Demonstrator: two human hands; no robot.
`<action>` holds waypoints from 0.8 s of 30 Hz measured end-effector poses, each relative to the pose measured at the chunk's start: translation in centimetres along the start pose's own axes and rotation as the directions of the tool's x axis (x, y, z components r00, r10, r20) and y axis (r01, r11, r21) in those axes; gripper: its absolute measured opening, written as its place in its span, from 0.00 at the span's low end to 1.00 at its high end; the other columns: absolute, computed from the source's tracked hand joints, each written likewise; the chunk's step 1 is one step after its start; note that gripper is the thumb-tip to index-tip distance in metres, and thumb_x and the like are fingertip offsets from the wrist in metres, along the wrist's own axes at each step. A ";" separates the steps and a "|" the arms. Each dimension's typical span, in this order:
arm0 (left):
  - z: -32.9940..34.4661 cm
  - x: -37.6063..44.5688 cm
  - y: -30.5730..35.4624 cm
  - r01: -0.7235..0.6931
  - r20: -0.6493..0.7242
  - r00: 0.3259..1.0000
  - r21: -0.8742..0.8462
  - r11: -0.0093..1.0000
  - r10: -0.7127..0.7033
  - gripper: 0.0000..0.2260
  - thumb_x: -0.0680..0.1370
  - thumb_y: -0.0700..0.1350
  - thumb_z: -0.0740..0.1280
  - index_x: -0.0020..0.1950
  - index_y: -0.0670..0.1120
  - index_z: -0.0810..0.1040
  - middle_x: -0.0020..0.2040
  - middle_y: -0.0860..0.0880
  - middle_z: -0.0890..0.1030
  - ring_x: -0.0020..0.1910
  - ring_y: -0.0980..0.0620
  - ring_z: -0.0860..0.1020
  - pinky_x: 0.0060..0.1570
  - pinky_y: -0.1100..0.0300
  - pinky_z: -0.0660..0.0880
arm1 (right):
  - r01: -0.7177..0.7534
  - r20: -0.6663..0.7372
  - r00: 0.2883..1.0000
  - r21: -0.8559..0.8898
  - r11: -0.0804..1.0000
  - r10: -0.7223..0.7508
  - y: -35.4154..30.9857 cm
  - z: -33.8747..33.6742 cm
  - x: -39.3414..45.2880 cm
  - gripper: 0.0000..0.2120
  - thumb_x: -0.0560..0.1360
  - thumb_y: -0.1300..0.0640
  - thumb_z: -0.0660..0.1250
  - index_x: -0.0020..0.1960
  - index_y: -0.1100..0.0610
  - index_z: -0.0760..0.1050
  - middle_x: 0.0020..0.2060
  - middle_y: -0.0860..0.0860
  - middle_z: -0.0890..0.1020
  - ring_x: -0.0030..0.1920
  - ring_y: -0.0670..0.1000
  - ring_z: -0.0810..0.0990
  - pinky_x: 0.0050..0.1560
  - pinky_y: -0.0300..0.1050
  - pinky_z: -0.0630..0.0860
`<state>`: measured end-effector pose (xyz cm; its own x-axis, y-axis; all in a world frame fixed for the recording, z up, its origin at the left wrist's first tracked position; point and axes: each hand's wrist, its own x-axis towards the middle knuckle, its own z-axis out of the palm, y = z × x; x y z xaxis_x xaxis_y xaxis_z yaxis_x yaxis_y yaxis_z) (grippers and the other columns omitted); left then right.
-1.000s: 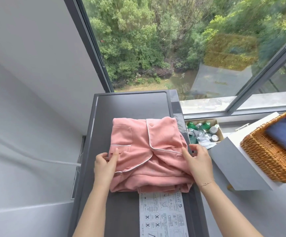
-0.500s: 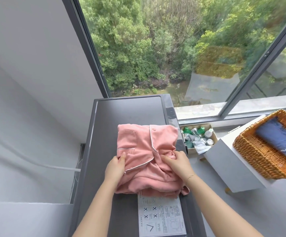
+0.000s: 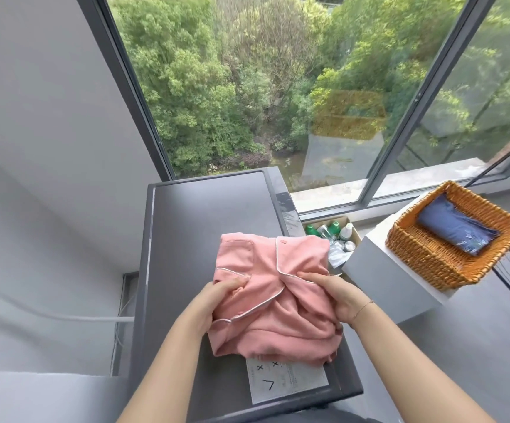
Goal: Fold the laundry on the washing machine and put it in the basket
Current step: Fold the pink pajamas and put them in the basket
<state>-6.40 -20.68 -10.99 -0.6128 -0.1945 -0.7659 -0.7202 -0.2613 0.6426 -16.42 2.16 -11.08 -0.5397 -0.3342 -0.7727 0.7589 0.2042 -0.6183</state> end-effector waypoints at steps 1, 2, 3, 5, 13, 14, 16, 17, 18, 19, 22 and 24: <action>-0.1 -0.3 0.2 -0.008 0.016 1.000 -0.070 0.998 0.009 0.28 0.61 0.56 0.79 0.57 0.44 0.82 0.50 0.44 0.85 0.52 0.45 0.83 0.61 0.49 0.76 | 0.035 -0.050 0.998 0.034 0.999 -0.033 0.1 0.0 -0.3 0.19 0.68 0.56 0.76 0.56 0.63 0.79 0.47 0.60 0.83 0.49 0.58 0.82 0.54 0.54 0.78; -0.1 -0.6 0.6 -0.031 0.033 0.999 -0.125 0.992 0.035 0.23 0.65 0.52 0.78 0.56 0.42 0.82 0.51 0.42 0.84 0.53 0.44 0.82 0.61 0.49 0.75 | 0.083 -0.091 0.993 0.065 0.994 -0.077 0.1 0.1 -0.5 0.19 0.68 0.58 0.76 0.56 0.65 0.79 0.46 0.61 0.83 0.47 0.58 0.82 0.51 0.53 0.79; -0.2 -0.9 1.2 -0.063 0.046 0.996 -0.161 0.985 0.071 0.19 0.68 0.48 0.76 0.55 0.41 0.83 0.51 0.41 0.84 0.53 0.43 0.82 0.61 0.49 0.75 | 0.145 -0.116 0.984 0.083 0.986 -0.135 -0.3 0.3 -0.8 0.19 0.68 0.60 0.76 0.56 0.66 0.78 0.46 0.61 0.83 0.46 0.57 0.82 0.49 0.51 0.79; -0.5 -1.6 3.1 -0.168 0.055 0.982 -0.189 0.968 0.181 0.14 0.69 0.44 0.75 0.53 0.40 0.83 0.50 0.40 0.84 0.49 0.45 0.82 0.58 0.49 0.76 | 0.286 -0.141 0.951 0.072 0.956 -0.274 -1.8 1.0 -1.6 0.18 0.68 0.61 0.75 0.55 0.66 0.78 0.49 0.62 0.83 0.47 0.56 0.82 0.50 0.49 0.79; -3.7 -5.3 9.1 -0.680 -0.046 0.730 0.047 0.732 0.682 0.20 0.61 0.39 0.77 0.52 0.42 0.79 0.45 0.43 0.83 0.42 0.47 0.82 0.39 0.48 0.81 | 0.697 -0.167 0.681 -0.152 0.701 -0.713 -7.5 3.4 -4.4 0.22 0.59 0.61 0.77 0.51 0.64 0.79 0.43 0.56 0.85 0.45 0.53 0.84 0.47 0.49 0.81; -4.0 -4.8 8.4 -0.697 -0.101 0.696 0.137 0.703 0.710 0.19 0.60 0.38 0.77 0.49 0.45 0.79 0.46 0.43 0.83 0.43 0.48 0.82 0.40 0.50 0.81 | 0.720 -0.140 0.640 -0.234 0.654 -0.755 -6.9 3.5 -4.7 0.16 0.64 0.63 0.75 0.51 0.62 0.78 0.42 0.53 0.84 0.42 0.47 0.83 0.45 0.44 0.80; -4.7 -3.6 5.9 -0.621 -0.205 0.736 0.173 0.764 0.645 0.16 0.62 0.39 0.77 0.46 0.53 0.79 0.52 0.45 0.82 0.53 0.46 0.80 0.52 0.49 0.78 | 0.727 -0.055 0.608 -0.361 0.584 -0.792 -3.8 3.1 -4.4 0.12 0.70 0.66 0.71 0.49 0.52 0.77 0.44 0.46 0.80 0.44 0.42 0.80 0.46 0.34 0.76; -5.2 -3.1 3.9 -0.572 -0.210 0.766 0.208 0.794 0.607 0.12 0.66 0.40 0.75 0.45 0.54 0.81 0.55 0.46 0.82 0.60 0.43 0.77 0.60 0.48 0.74 | 0.736 0.013 0.601 -0.399 0.547 -0.799 -1.6 2.4 -3.7 0.13 0.69 0.65 0.71 0.45 0.47 0.77 0.47 0.45 0.80 0.48 0.44 0.80 0.50 0.34 0.75; -5.7 -2.1 1.2 -0.508 -0.195 0.798 0.294 0.810 0.571 0.10 0.69 0.41 0.72 0.45 0.56 0.82 0.57 0.48 0.81 0.64 0.41 0.75 0.63 0.47 0.71 | 0.729 0.082 0.599 -0.468 0.500 -0.796 0.7 1.6 -2.9 0.12 0.66 0.61 0.71 0.41 0.44 0.76 0.49 0.44 0.81 0.53 0.46 0.79 0.55 0.37 0.74; -6.2 -1.3 -1.7 -0.502 -0.146 0.774 0.452 0.737 0.617 0.12 0.69 0.42 0.71 0.45 0.60 0.81 0.59 0.52 0.79 0.64 0.41 0.74 0.63 0.50 0.69 | 0.706 0.158 0.608 -0.555 0.439 -0.778 3.0 0.8 -2.4 0.12 0.64 0.60 0.69 0.41 0.44 0.75 0.52 0.44 0.80 0.58 0.45 0.77 0.58 0.39 0.72; -6.7 -0.1 -7.7 -0.451 -0.065 0.617 0.787 0.421 0.784 0.19 0.66 0.45 0.68 0.52 0.65 0.75 0.62 0.58 0.74 0.61 0.44 0.73 0.57 0.55 0.65 | 0.653 0.314 0.571 -0.733 0.189 -0.758 7.5 -0.6 -0.7 0.25 0.67 0.66 0.64 0.58 0.43 0.75 0.61 0.42 0.76 0.66 0.43 0.70 0.64 0.42 0.69; -6.5 -0.6 -8.1 -0.444 -0.034 0.620 0.808 0.386 0.784 0.12 0.70 0.50 0.65 0.50 0.65 0.77 0.64 0.59 0.73 0.64 0.47 0.71 0.61 0.55 0.62 | 0.597 0.422 0.487 -0.800 -0.061 -0.765 8.0 -1.0 -0.4 0.31 0.69 0.64 0.61 0.71 0.44 0.67 0.65 0.44 0.73 0.67 0.47 0.67 0.66 0.46 0.68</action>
<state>1.91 -24.60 -15.82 -0.9336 -0.3572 0.0278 -0.2688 0.7497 0.6048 -10.52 4.84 -15.90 -0.6897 -0.7068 0.1572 -0.6599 0.5243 -0.5381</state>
